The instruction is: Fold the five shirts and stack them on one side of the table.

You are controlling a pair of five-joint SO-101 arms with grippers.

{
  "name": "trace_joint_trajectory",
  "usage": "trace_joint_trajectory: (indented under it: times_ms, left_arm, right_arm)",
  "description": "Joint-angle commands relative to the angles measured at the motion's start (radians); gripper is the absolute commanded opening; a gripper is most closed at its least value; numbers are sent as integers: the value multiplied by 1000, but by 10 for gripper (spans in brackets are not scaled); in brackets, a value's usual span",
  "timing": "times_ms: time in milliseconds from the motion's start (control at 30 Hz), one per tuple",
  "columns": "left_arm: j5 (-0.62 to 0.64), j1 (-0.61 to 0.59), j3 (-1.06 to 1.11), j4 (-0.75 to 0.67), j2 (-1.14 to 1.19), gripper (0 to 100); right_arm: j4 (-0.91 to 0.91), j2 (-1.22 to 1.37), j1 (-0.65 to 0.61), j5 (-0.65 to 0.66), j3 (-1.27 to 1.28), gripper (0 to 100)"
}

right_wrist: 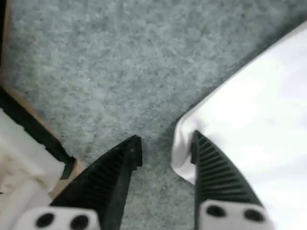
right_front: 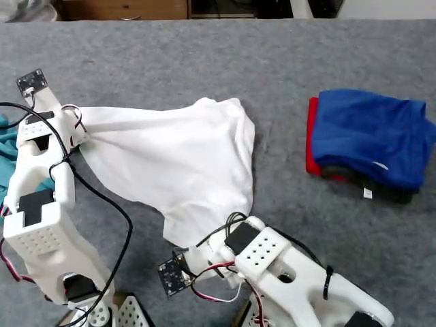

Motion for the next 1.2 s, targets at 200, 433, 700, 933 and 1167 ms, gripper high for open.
trace_joint_trajectory:
  times_ms: [200, 433, 700, 933, 1167]
  left_arm:
    - [5, -12, -46, 3, -12, 22]
    - [5, -14, -46, 5, -12, 22]
    - [12, -25, -71, 69, -25, 22]
    - [9, 15, -322, 316, -76, 99]
    - [5, 41, -615, 577, -70, 199]
  right_arm:
    - [-80, 13, 31, 0, 8, 2]
    - [-222, 8, 84, -161, 15, 2]
    - [-442, 7, 282, -434, 16, 2]
    - [-546, -28, 490, -594, -19, 2]
    - [-341, -297, 516, -637, -205, 2]
